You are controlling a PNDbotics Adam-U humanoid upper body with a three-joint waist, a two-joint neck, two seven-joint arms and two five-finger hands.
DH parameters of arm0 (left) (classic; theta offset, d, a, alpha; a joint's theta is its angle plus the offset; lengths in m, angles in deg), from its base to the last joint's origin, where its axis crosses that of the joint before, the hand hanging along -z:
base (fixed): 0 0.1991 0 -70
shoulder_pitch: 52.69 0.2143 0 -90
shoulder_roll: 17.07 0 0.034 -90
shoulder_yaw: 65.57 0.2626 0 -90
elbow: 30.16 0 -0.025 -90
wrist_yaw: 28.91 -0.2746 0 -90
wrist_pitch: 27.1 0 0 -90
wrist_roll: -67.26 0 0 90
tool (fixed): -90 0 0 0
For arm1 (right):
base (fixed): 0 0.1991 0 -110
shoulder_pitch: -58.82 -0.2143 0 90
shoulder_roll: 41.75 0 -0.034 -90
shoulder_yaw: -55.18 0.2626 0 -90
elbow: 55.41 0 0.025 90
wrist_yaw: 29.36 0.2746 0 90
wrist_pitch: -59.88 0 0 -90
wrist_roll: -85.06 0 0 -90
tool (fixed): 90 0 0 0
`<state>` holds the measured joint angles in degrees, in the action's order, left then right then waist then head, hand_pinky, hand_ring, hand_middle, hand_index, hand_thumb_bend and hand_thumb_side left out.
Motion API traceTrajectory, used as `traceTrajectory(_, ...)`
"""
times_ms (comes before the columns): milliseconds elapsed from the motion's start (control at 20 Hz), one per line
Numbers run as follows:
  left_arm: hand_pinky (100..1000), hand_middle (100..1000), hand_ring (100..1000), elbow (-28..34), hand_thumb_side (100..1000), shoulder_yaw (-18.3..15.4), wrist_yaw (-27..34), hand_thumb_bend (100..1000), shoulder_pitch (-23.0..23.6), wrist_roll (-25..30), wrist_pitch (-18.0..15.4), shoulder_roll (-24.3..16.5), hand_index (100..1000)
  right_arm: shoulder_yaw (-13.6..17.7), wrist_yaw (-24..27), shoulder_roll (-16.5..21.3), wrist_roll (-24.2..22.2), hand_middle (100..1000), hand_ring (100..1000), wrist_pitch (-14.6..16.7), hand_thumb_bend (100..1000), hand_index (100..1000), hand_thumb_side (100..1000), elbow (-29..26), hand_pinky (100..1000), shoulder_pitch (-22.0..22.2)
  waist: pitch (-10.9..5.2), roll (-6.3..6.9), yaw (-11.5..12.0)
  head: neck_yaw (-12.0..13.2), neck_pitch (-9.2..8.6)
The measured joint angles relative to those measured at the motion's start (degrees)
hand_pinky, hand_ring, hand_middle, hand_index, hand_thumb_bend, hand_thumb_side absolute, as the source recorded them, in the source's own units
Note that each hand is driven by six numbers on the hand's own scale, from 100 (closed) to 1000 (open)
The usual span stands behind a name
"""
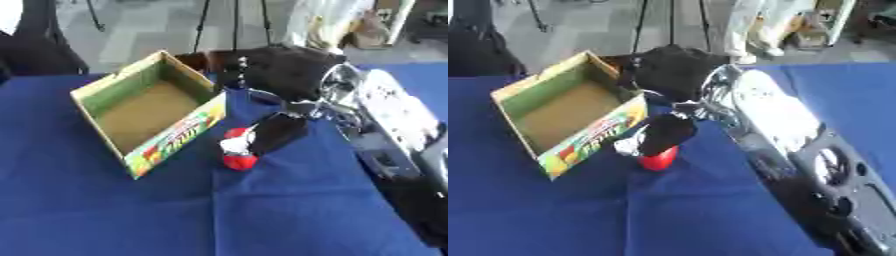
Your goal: Pick up objects on the table and place them in the box.
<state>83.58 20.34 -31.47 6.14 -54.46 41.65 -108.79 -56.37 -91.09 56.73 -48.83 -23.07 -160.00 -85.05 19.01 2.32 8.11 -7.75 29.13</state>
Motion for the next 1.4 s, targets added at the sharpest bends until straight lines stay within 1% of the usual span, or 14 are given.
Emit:
traceTrajectory(50,714,852,852,0.0,1000,0.0,0.0,100,0.0,0.0,0.0,0.0,902,0.0,-0.02,0.0,-0.05,844,796,-0.04,524,864,1000,0.0,669,0.02,0.0,0.0,0.0,0.0,0.0)
traceTrajectory(150,714,852,852,0.0,1000,0.0,0.0,100,0.0,0.0,0.0,0.0,902,0.01,-0.07,0.0,-0.16,842,794,-0.14,557,865,1000,0.01,665,0.2,0.0,0.0,0.0,-0.01,0.0)
traceTrajectory(300,715,852,852,0.0,1000,0.0,0.0,100,0.0,0.0,0.0,0.0,902,0.01,-0.12,0.0,-0.43,838,789,-0.19,577,866,1000,0.23,659,0.57,0.0,0.0,-0.05,-0.02,-0.01)
traceTrajectory(450,715,852,852,0.0,1000,0.0,0.0,100,0.0,0.0,0.0,0.0,902,0.01,-0.11,0.0,-0.79,820,782,-0.34,630,864,1000,0.71,651,1.03,0.0,0.0,-0.09,-0.05,-0.01)
traceTrajectory(600,714,852,852,0.0,1000,0.0,0.0,100,0.0,0.0,0.0,0.0,902,0.02,0.08,0.0,-1.22,821,778,-0.71,651,867,1000,1.45,647,1.55,0.0,0.0,-0.13,-0.14,-0.01)
traceTrajectory(700,714,852,852,0.0,1000,0.0,0.0,100,0.0,0.0,0.0,0.0,901,0.04,0.17,0.0,-1.58,821,776,-0.91,643,867,1000,1.98,646,2.03,0.0,0.0,-0.2,-0.2,-0.02)
traceTrajectory(950,715,852,852,0.0,1000,0.0,0.0,100,0.0,0.0,0.0,0.02,900,0.54,0.3,-0.01,-2.33,824,755,-1.49,586,877,1000,3.48,641,3.52,0.0,0.0,-0.31,-0.25,-0.06)
traceTrajectory(1200,714,852,852,0.0,1000,0.0,0.0,100,0.0,-0.01,0.01,0.02,900,1.15,0.3,-0.11,-1.86,827,758,-2.75,579,875,1000,5.28,647,4.76,0.0,0.0,-0.34,-0.25,-0.26)
traceTrajectory(1350,714,852,852,0.0,1000,0.0,0.0,100,0.0,-0.01,0.01,0.02,899,1.4,0.18,-0.55,-1.14,851,792,-3.37,582,881,1000,6.35,661,5.04,0.0,0.0,-0.33,-0.25,-0.51)
traceTrajectory(1400,714,852,852,0.0,1000,0.0,0.0,100,0.0,-0.01,0.01,0.02,899,1.4,0.04,-0.65,-0.91,855,789,-3.52,583,885,1000,6.78,660,5.05,0.0,0.0,-0.32,-0.25,-0.52)
